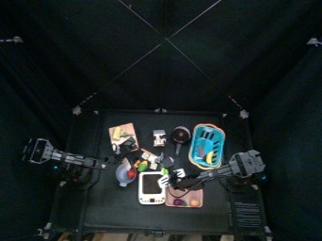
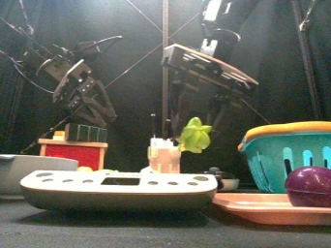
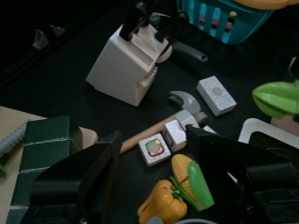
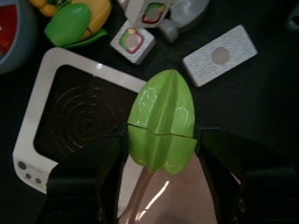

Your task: Place starfruit on stove

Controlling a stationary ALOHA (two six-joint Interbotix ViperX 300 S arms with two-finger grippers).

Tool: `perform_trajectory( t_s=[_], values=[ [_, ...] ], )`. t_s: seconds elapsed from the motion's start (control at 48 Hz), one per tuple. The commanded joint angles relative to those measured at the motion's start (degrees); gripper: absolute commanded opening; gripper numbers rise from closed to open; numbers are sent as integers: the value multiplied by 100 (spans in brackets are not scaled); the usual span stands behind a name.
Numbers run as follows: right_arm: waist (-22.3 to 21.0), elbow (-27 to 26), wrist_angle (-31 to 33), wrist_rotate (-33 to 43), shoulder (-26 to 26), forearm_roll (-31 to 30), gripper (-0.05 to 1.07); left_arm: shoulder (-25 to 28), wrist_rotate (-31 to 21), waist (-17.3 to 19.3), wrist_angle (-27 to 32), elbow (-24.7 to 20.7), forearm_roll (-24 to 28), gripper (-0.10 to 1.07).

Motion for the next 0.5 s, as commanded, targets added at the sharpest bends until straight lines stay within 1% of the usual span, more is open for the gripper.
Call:
perform_trajectory(
  t_s=[0.0,0.062,0.188,0.25,0.354,0.479],
  values=[
    [62,-448,-9,26,70,-62,77,-97,9,18,-18,-26,9,94],
    [79,-677,44,114,255,-70,77,-158,0,9,-18,9,9,94],
    [176,-1134,334,598,668,-246,77,-264,-9,-18,-18,70,9,94],
    [272,-1354,580,756,756,-281,77,-308,-9,-18,-18,97,9,94],
    [343,-1573,844,844,756,-255,77,-369,-9,-18,-18,132,9,94],
    [387,-1793,896,1028,896,-229,77,-404,-9,-18,-18,149,9,94]
  ],
)
